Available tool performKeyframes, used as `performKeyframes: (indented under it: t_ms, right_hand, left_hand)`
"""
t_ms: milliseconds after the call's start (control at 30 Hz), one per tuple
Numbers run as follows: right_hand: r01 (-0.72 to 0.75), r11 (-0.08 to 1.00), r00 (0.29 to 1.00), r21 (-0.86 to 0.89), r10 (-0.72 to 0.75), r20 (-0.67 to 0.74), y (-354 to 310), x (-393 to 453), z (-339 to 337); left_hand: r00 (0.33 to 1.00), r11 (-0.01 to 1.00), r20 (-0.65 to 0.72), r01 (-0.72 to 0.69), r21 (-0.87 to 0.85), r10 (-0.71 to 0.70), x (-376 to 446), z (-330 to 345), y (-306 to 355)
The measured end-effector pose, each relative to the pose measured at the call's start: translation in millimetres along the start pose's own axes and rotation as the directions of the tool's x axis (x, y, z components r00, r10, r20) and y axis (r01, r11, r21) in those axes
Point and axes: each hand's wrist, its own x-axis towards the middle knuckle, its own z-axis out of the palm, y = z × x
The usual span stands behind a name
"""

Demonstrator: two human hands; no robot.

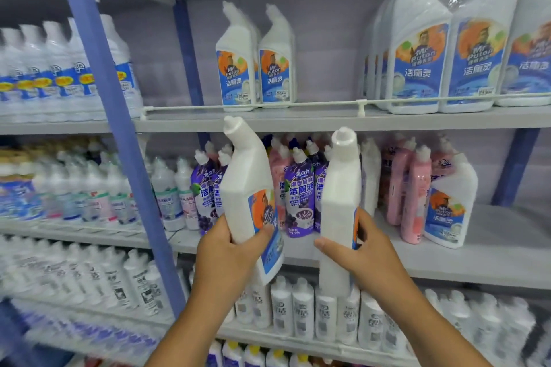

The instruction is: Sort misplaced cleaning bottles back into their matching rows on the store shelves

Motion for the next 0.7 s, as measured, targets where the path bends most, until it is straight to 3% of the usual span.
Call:
performKeyframes:
  t_ms: [200,433,700]
  right_hand:
    - [0.135,0.991,0.988,-0.015,-0.135,-0.075,-61,37,24]
    - [0.279,0.954,0.938,-0.109,-0.295,-0.18,-150,122,51]
    - [0.195,0.942,0.916,-0.274,-0.274,-0.291,-192,204,79]
  left_hand:
    - [0.988,0.99,0.074,-0.133,-0.05,0.137,53,-22,35]
    - [0.938,0.935,0.063,-0.332,-0.127,0.342,151,-61,105]
    - [0.897,0.909,0.147,-0.408,-0.086,0.416,259,-79,146]
